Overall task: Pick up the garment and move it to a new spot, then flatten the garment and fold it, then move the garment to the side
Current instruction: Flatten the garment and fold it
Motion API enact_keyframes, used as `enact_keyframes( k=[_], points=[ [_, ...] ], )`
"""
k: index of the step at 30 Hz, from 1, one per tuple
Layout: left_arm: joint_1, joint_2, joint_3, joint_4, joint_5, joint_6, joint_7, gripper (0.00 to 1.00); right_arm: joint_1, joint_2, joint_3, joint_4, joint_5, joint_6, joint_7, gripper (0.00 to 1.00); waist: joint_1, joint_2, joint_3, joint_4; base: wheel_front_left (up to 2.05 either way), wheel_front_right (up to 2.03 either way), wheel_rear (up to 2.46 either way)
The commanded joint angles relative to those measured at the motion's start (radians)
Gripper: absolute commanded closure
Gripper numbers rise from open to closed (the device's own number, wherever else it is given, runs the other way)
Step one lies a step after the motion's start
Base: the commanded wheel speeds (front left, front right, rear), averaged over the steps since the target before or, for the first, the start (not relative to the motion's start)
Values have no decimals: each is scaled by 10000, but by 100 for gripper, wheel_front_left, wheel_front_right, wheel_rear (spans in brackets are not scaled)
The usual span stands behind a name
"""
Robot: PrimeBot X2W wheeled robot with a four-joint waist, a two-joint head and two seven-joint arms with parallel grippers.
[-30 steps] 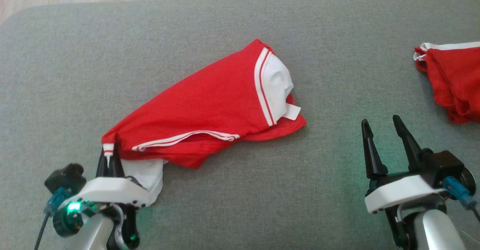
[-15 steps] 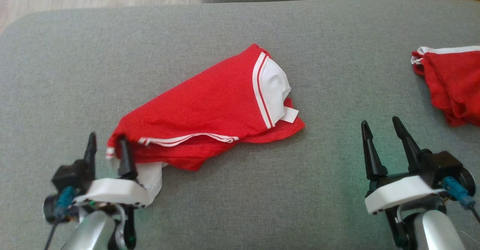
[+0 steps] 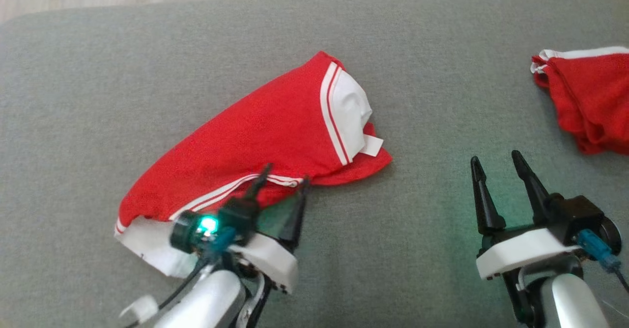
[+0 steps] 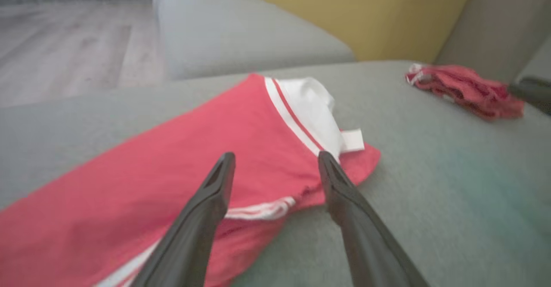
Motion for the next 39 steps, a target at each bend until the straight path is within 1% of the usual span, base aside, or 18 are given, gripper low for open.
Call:
enact_keyframes(
  k=[1, 3, 5, 10, 14, 16, 17, 18, 19, 22, 25, 26, 29, 34, 39],
  points=[
    [-603, 80, 163, -4, 120, -131, 205, 0, -445, -52, 268, -376, -50, 71, 31, 0, 0, 0, 100, -100, 0, 0, 0],
    [-872, -48, -89, 464, 145, -393, 473, 0, -502, -52, 277, -376, -50, 71, 37, 0, 0, 0, 182, -203, 0, 0, 0],
    [-1122, -122, -229, 904, 189, -544, 646, 0, -533, -52, 273, -366, -52, 71, 27, 0, 0, 0, 249, -289, 0, 0, 0],
    [-1653, -109, -302, 1926, 290, -683, 867, 0, -590, -52, 250, -312, -44, 71, -27, 0, 0, 0, 390, -481, 0, 0, 0],
    [-1826, -82, -359, 2387, 264, -822, 973, 0, -615, -52, 199, -269, -14, 71, -69, 0, 0, 0, 439, -553, 0, 0, 0],
    [-1873, -58, -408, 2484, 269, -888, 996, 17, -628, -52, 171, -243, -12, 71, -94, 0, 0, 0, 442, -561, 0, 0, 0],
    [-1886, -49, -418, 2506, 262, -906, 997, 29, -633, -52, 151, -234, -10, 71, -104, 0, 0, 0, 439, -559, 0, 0, 0],
    [-1896, -40, -422, 2521, 255, -913, 992, 46, -639, -52, 136, -223, -9, 71, -112, 0, 0, 0, 432, -556, 0, 0, 0],
    [-1906, -26, -422, 2538, 254, -911, 982, 55, -642, -52, 124, -213, -6, 71, -121, 0, 0, 0, 424, -553, 0, 0, 0],
    [-1929, -2, -421, 2619, 262, -874, 921, 73, -652, -52, 131, -178, 22, 71, -144, 0, 0, 0, 400, -541, 0, 0, 0],
    [-1925, 10, -470, 2760, 256, -881, 950, 95, -646, -52, 170, -167, 44, 71, -140, 0, 0, 0, 368, -534, 0, 0, 0],
    [-1920, 10, -479, 2800, 244, -887, 951, 100, -642, -52, 177, -162, 46, 71, -139, 0, 0, 0, 354, -533, 0, 0, 0],
    [-1928, 19, -487, 2898, 226, -878, 913, 100, -633, -52, 176, -114, 40, 71, -158, 0, 0, 0, 299, -534, 0, 0, 0],
    [-2034, 28, -364, 2780, 231, -785, 514, 100, -522, -52, 160, -61, 32, 71, -184, 0, 0, 0, 97, -488, 0, 0, 0],
    [-2325, 153, -35, 2435, 132, -699, 222, 100, -423, -52, 152, -53, 48, 71, -177, 0, 0, 0, -73, -413, 0, 0, 0]
  ],
)
